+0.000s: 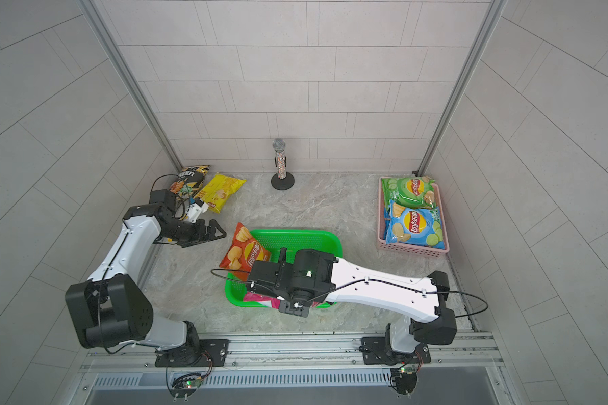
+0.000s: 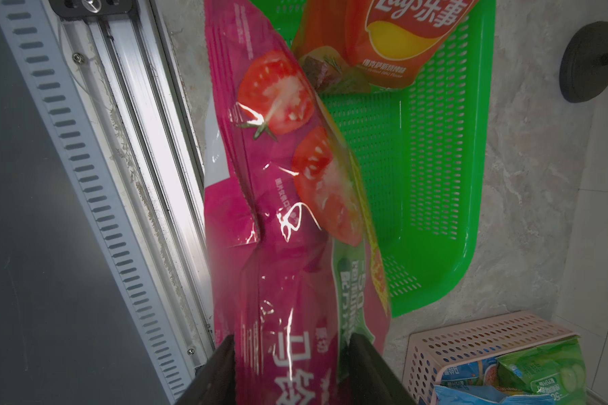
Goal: Put the potato chips into the basket
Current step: Adjust the potato chip in the basket.
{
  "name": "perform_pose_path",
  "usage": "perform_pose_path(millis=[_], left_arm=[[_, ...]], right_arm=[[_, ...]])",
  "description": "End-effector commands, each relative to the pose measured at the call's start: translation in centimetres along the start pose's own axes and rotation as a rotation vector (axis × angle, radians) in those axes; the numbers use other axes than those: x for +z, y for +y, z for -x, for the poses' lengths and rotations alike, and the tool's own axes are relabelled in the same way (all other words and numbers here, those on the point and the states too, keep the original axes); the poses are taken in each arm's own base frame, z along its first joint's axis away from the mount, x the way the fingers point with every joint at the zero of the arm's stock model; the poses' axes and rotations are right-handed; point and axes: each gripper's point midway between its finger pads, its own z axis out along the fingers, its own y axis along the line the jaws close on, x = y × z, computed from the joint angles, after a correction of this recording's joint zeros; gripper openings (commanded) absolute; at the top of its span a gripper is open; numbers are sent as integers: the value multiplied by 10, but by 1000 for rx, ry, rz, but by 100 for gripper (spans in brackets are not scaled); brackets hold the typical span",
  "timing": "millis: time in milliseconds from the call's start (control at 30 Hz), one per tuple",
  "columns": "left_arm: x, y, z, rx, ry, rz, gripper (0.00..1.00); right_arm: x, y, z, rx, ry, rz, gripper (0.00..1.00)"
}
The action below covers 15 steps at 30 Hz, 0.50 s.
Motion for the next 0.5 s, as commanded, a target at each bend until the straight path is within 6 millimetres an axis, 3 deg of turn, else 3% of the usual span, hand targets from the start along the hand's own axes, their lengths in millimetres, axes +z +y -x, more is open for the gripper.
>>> perform_pose_path(millis=[0,300,333,467], left_arm=[[3,1,-2,-10,6,-12,100],[3,1,-1,-11,6,-13,100],[3,1,-1,-10,6,-13,100],[3,1,-1,-11,6,-14,100]], right_arm=[[-7,-8,1,6,-10,-44,45],[-19,-24,15,89,-110,-115,10],[-20,-28,16,107,-119,-124,2],[-23,-41,17,194,-149,-132,0]])
